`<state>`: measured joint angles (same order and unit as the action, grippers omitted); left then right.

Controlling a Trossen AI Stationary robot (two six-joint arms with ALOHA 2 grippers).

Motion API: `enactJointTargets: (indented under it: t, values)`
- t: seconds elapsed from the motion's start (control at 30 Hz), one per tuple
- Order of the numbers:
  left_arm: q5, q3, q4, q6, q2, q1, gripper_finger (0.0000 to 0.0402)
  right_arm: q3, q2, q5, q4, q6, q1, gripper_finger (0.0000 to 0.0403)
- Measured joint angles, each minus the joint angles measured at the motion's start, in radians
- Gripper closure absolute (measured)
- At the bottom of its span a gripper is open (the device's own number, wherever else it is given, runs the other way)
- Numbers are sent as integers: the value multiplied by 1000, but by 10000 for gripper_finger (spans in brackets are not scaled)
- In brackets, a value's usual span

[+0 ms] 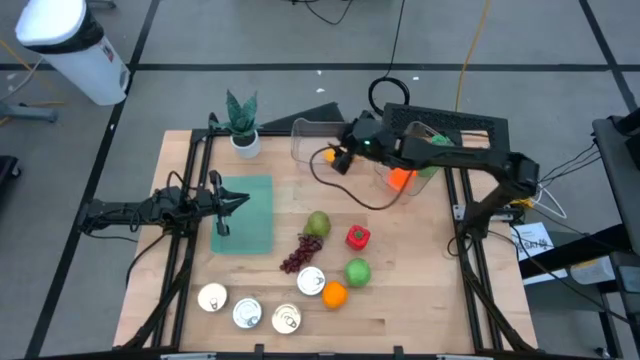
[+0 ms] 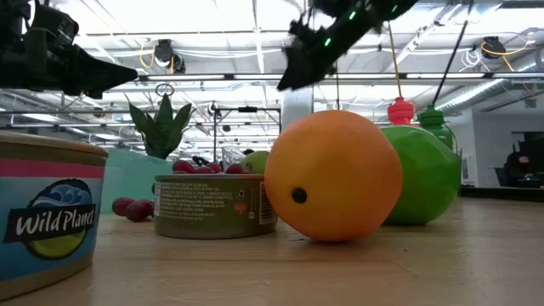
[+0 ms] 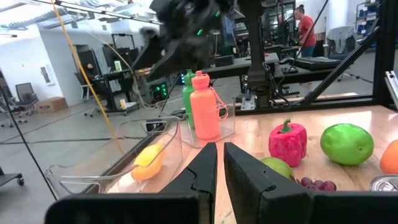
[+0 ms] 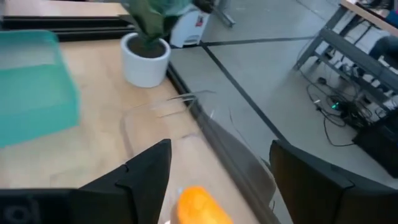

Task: Pick & Place Food Item
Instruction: Put the blue pink tuna can into the green bin

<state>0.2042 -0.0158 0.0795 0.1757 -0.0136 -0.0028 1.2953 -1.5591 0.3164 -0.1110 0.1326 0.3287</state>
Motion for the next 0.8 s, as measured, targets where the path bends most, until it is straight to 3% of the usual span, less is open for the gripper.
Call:
enactJointTargets:
  t: [0.2, 0.33, 0.53, 0.8]
  values:
    - [0, 0, 0, 0, 0, 0, 360, 0, 196, 16, -250, -68, -63, 174]
    - [0, 0, 0, 0, 0, 0, 360, -48, 329, 150, -358, -117, -113, 192]
    - [0, 0, 0, 0, 0, 0, 360, -253, 548, 361, -321, -185, -171, 214]
    - [0, 0, 0, 0, 0, 0, 360, -609, 793, 389, -93, -251, -181, 237]
